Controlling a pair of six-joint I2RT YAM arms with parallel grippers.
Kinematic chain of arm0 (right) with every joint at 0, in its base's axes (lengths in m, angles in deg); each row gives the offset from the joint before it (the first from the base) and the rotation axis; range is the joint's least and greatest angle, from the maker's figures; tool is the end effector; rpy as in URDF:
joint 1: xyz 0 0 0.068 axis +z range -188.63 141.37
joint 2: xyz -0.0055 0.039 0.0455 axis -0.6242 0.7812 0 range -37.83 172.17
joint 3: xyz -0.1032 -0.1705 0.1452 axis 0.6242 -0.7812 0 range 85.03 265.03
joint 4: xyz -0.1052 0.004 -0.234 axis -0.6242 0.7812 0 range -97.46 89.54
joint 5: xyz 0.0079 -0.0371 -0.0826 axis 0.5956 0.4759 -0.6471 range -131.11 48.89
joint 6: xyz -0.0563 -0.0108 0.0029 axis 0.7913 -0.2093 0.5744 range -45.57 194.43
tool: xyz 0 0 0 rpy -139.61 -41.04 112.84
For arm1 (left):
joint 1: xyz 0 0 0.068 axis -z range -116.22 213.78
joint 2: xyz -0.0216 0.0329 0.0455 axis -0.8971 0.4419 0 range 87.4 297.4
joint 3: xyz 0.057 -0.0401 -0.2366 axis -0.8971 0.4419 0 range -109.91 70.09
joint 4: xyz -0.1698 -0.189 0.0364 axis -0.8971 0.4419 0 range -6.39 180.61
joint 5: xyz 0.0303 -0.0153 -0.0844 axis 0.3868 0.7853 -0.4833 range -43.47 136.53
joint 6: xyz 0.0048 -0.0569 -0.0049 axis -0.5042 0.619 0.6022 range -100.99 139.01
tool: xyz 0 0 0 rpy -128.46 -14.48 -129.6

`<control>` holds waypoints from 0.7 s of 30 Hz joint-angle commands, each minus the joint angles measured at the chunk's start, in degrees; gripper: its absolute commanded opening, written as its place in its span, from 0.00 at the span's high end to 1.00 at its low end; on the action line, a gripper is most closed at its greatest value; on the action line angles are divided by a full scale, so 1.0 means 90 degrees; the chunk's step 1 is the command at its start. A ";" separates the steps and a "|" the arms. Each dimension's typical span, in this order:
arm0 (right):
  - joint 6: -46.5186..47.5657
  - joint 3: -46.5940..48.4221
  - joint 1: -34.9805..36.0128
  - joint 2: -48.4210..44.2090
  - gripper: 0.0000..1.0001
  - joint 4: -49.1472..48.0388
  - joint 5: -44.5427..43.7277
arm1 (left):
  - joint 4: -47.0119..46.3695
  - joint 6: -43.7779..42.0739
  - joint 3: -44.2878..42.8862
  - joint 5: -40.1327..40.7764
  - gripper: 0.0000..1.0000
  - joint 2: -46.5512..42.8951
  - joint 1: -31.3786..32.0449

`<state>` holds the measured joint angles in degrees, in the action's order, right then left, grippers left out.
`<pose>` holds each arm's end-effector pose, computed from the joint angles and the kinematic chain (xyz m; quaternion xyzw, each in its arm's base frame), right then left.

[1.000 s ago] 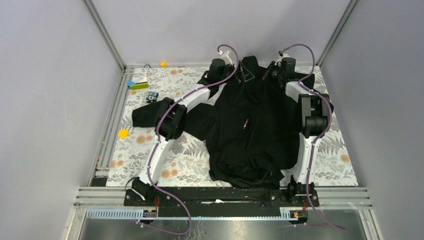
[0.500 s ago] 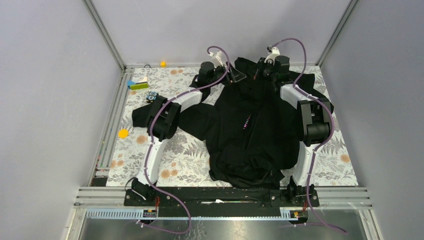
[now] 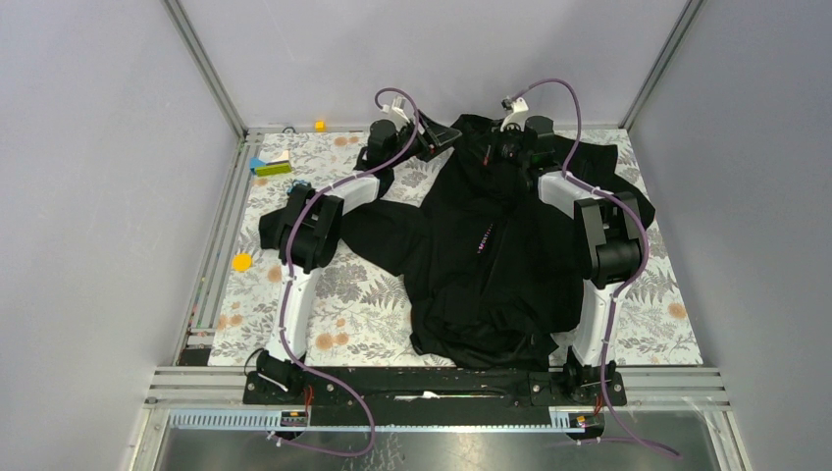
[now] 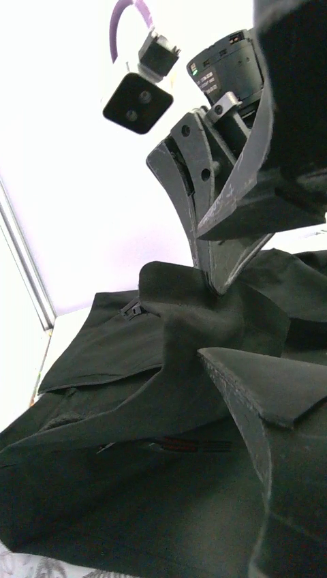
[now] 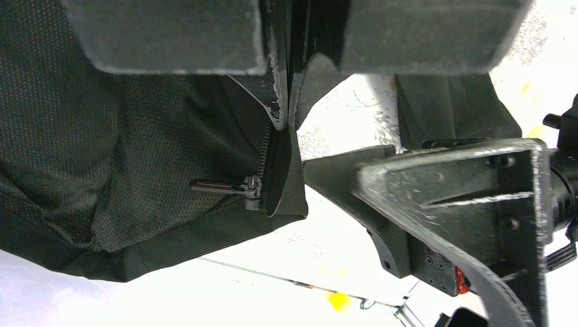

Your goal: Zip up the jacket

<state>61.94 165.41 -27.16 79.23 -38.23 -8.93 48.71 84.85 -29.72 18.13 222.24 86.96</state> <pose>0.4501 0.1134 0.2181 -0.1792 0.7152 0.3349 0.5867 0.4774 -0.2255 0.1926 -0.0882 0.7023 -0.6039 0.3665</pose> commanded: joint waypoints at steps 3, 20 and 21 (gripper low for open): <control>0.0809 0.0009 0.0298 -0.0258 1.00 -0.0011 -0.0334 | 0.1298 -0.0230 -0.0107 0.1278 0.43 -0.0791 0.0243; 0.1356 -0.0050 0.0633 -0.0388 1.00 0.0241 -0.0769 | 0.2403 -0.0568 -0.0161 0.2363 0.46 -0.1134 0.0501; 0.1355 -0.0084 0.0644 -0.0414 1.00 0.0220 -0.0788 | 0.2495 -0.0614 -0.0231 0.2416 0.46 -0.1089 0.0496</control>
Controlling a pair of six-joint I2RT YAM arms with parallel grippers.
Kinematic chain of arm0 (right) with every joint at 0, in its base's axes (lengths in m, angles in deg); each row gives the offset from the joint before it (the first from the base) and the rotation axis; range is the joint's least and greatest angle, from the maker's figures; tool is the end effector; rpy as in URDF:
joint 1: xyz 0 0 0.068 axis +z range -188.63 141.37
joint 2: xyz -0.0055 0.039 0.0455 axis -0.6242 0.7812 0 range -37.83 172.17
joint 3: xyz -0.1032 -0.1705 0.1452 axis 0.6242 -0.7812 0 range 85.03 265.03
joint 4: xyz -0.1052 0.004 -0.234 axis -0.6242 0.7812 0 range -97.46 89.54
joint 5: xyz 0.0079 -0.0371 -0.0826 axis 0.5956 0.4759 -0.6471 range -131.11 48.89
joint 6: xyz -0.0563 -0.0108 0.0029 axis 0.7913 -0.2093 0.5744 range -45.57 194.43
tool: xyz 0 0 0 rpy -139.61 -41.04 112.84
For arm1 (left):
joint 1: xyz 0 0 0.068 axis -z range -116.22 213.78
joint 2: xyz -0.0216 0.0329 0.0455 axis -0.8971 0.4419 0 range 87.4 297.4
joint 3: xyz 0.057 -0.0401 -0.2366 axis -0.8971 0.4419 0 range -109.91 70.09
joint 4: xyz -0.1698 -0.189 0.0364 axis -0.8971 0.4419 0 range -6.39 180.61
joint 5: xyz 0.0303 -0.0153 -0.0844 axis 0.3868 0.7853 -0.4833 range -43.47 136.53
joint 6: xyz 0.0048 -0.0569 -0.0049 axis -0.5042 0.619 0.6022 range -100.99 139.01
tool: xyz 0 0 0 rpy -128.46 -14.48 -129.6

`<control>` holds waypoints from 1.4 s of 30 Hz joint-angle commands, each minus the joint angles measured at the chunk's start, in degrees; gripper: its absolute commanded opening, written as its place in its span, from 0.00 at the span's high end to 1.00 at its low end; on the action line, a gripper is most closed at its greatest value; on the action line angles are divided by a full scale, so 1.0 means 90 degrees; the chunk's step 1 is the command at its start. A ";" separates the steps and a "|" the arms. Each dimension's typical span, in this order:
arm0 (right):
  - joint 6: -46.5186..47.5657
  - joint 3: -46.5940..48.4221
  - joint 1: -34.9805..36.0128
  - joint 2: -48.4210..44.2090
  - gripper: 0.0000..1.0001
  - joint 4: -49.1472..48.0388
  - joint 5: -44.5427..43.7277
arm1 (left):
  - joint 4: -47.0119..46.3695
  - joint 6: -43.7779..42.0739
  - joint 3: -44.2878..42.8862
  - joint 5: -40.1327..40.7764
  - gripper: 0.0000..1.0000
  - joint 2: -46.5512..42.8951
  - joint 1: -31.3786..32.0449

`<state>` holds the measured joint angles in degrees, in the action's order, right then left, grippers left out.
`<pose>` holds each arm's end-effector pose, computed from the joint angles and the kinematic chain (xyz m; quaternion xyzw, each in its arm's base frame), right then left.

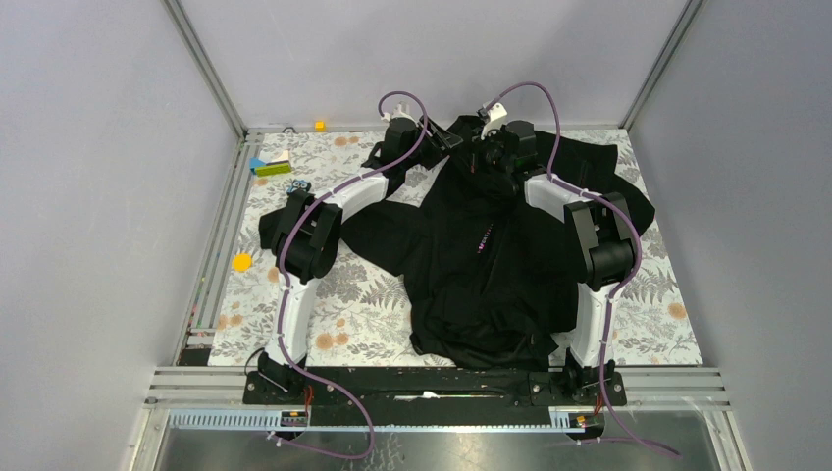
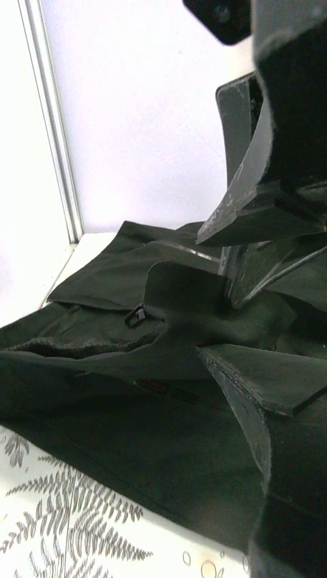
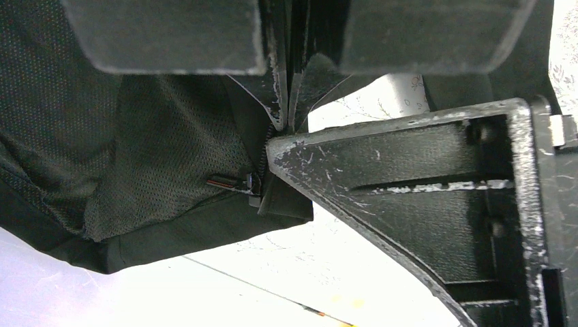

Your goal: Zip up the jacket

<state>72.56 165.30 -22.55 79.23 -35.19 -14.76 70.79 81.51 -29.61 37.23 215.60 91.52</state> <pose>0.4415 0.1460 0.2114 -0.2384 0.7168 0.2699 0.5972 0.4534 -0.2460 0.2071 -0.1905 0.7727 -0.4722 0.3790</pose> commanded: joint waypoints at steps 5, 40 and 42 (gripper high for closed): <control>0.0452 -0.0119 0.0192 -0.0482 1.00 -0.0096 -0.0195 | 0.0223 -0.0402 -0.0365 0.0365 0.51 -0.0258 -0.0015; -0.4074 0.0458 -0.1161 0.0278 0.38 -0.1442 0.2128 | -0.5978 0.0838 0.0317 -0.3280 1.00 0.1019 -0.0532; -0.4493 0.0505 -0.1196 0.0388 0.38 -0.1718 0.2141 | -0.5922 0.0816 0.0271 -0.3287 1.00 0.1047 -0.0492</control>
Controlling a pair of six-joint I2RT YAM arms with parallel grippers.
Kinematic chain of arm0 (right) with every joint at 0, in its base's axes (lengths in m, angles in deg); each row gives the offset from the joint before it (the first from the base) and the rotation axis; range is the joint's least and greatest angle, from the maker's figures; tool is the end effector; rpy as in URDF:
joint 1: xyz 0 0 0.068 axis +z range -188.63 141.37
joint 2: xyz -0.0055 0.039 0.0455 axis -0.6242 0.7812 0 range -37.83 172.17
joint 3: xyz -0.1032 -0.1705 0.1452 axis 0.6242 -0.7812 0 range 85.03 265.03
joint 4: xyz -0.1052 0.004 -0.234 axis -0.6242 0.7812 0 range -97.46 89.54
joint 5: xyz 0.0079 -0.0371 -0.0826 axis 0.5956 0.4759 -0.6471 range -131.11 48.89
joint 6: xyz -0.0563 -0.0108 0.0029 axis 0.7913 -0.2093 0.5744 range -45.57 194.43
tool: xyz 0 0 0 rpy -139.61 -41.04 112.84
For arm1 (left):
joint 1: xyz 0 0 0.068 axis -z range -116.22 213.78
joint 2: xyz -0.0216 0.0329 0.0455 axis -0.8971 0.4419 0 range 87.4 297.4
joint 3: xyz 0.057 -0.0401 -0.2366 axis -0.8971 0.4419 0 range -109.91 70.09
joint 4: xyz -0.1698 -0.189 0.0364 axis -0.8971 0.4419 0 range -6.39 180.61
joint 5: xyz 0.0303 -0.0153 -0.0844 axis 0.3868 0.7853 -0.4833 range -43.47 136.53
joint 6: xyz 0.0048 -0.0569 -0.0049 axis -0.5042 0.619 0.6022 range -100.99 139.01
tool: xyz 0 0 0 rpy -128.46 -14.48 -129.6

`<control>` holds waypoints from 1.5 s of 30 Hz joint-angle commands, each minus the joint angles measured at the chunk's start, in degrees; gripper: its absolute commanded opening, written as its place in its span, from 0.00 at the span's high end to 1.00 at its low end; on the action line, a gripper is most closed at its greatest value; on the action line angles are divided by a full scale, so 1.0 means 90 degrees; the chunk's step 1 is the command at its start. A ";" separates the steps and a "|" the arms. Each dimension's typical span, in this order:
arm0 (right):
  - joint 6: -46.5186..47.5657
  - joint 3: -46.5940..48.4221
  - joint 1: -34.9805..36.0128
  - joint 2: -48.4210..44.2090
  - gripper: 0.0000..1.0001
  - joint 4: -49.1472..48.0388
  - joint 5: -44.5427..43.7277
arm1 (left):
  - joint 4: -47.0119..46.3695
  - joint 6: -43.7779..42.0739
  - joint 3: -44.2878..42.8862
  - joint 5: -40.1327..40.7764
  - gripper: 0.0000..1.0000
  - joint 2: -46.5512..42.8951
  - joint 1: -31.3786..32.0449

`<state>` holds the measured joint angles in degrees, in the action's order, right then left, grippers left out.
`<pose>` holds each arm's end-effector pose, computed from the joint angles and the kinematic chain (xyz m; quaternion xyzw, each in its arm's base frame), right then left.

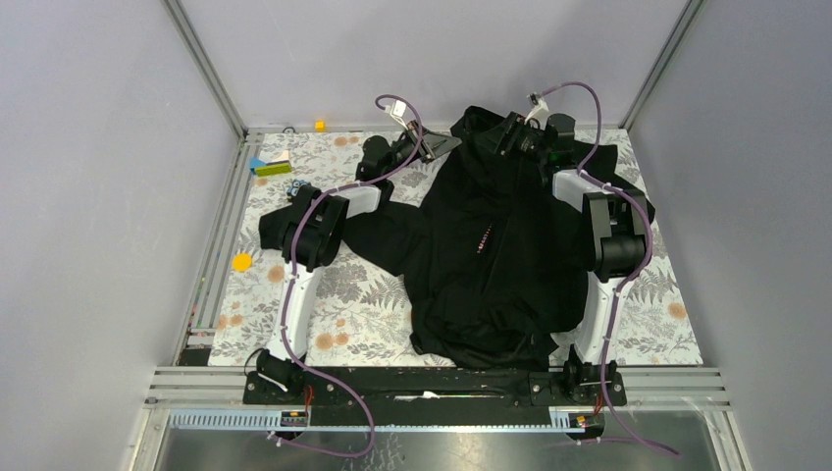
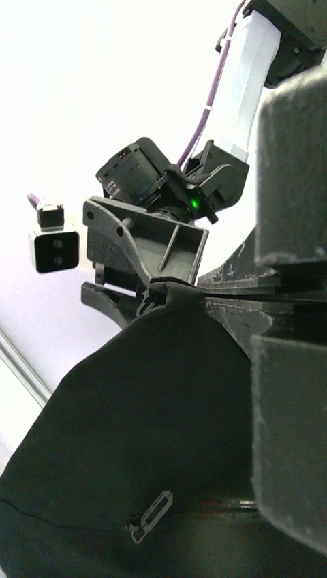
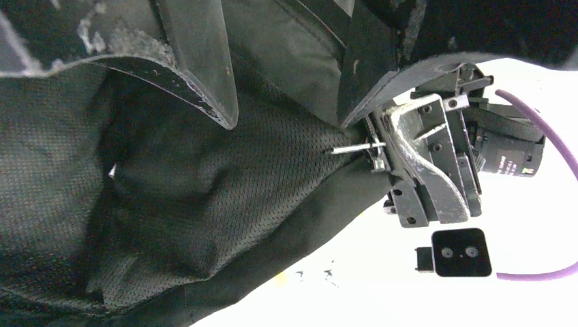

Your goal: Zip up the jacket

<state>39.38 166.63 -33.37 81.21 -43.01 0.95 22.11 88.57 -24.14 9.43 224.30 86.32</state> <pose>0.4615 0.0698 0.2189 -0.0687 0.7124 0.4657 0.5204 0.4623 -0.2185 0.1912 0.0172 0.6091 -0.6836 0.4017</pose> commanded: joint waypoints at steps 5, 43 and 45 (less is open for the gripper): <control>-0.1802 0.0290 0.0012 0.0292 0.37 -0.1885 0.0550 | -0.0363 -0.0033 -0.0330 -0.0133 1.00 0.0089 0.0104; -0.0547 0.0607 -0.0071 0.0172 0.47 -0.0562 0.1252 | -0.0437 0.0715 -0.0862 -0.0291 1.00 0.0668 0.0122; -0.0502 0.0559 -0.0096 0.0156 0.44 -0.0529 0.1295 | -0.0469 0.0733 -0.0858 -0.0296 1.00 0.0660 0.0112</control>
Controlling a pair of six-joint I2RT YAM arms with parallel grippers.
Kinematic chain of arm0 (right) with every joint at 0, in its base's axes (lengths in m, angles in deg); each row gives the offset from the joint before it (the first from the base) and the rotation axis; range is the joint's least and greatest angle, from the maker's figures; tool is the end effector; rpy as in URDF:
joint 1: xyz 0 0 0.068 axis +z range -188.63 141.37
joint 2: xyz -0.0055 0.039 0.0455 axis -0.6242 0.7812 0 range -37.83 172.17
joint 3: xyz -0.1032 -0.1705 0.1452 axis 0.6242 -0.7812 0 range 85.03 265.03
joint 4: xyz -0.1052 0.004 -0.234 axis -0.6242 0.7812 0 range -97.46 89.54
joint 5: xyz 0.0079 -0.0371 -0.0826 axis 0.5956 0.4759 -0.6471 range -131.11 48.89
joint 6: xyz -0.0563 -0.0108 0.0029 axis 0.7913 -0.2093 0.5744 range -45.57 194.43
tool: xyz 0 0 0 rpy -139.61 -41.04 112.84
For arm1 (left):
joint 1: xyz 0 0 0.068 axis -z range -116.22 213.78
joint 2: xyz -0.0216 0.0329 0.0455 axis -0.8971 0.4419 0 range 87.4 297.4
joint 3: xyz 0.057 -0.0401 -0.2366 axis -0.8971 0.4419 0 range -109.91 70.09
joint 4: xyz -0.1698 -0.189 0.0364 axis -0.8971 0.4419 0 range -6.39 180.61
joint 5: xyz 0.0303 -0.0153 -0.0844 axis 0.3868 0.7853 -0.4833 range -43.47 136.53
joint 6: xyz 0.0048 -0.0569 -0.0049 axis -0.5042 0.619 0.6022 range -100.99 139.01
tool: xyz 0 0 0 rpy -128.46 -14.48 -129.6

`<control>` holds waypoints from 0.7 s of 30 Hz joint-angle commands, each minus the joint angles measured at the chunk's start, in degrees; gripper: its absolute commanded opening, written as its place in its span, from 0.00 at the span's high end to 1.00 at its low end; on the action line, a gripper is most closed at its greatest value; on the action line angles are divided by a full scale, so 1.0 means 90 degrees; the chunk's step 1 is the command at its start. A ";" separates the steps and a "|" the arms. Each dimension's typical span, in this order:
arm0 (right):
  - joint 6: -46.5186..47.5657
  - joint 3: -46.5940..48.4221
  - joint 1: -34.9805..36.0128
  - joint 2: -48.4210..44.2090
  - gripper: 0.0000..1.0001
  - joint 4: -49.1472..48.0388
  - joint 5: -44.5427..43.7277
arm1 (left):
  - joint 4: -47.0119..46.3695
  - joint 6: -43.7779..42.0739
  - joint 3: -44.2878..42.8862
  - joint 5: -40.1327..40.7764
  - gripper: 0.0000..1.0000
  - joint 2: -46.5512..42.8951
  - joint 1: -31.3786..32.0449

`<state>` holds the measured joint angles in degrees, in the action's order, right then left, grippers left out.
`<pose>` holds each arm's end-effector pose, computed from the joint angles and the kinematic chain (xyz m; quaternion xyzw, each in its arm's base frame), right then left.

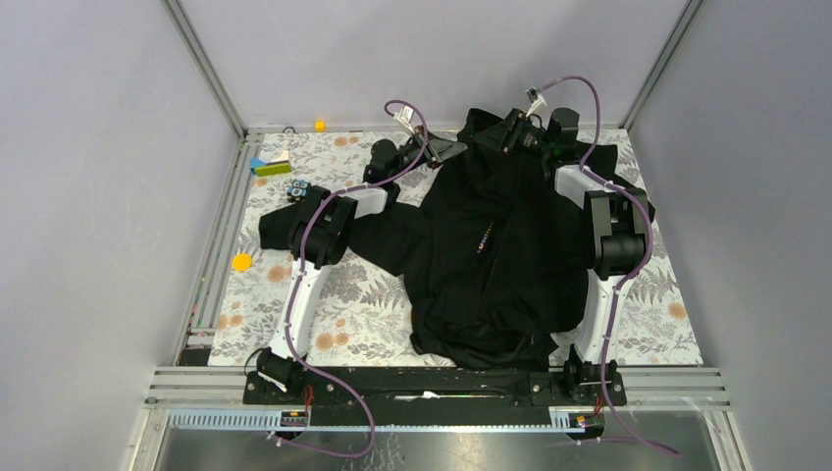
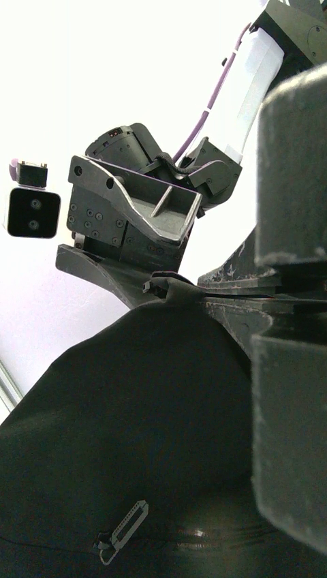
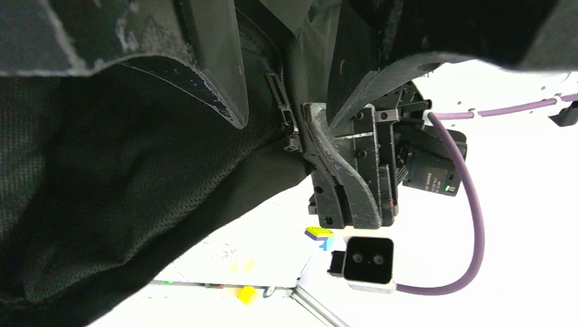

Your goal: Zip up the jacket

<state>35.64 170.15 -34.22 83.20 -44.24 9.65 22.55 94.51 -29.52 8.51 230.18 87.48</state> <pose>0.4674 0.0676 0.2259 -0.1043 0.6959 0.5166 0.4878 0.4711 -0.2342 0.1690 -0.0062 0.6156 -0.7064 0.3493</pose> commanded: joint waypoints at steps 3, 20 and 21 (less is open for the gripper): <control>-0.0096 0.0201 -0.0010 -0.0018 0.43 -0.0374 0.0463 | -0.0521 0.0075 -0.0260 -0.0199 1.00 0.0004 -0.0017; -0.0347 0.0258 0.0125 -0.0003 0.51 -0.0630 0.1047 | -0.0599 0.0214 -0.0279 -0.0171 1.00 0.0073 -0.0046; -0.0469 0.0264 0.0135 0.0017 0.51 -0.0777 0.1090 | -0.0591 0.0207 -0.0280 -0.0170 1.00 0.0072 -0.0046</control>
<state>33.76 170.15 -34.09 83.44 -45.81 16.56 21.96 96.04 -29.54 8.12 230.20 87.28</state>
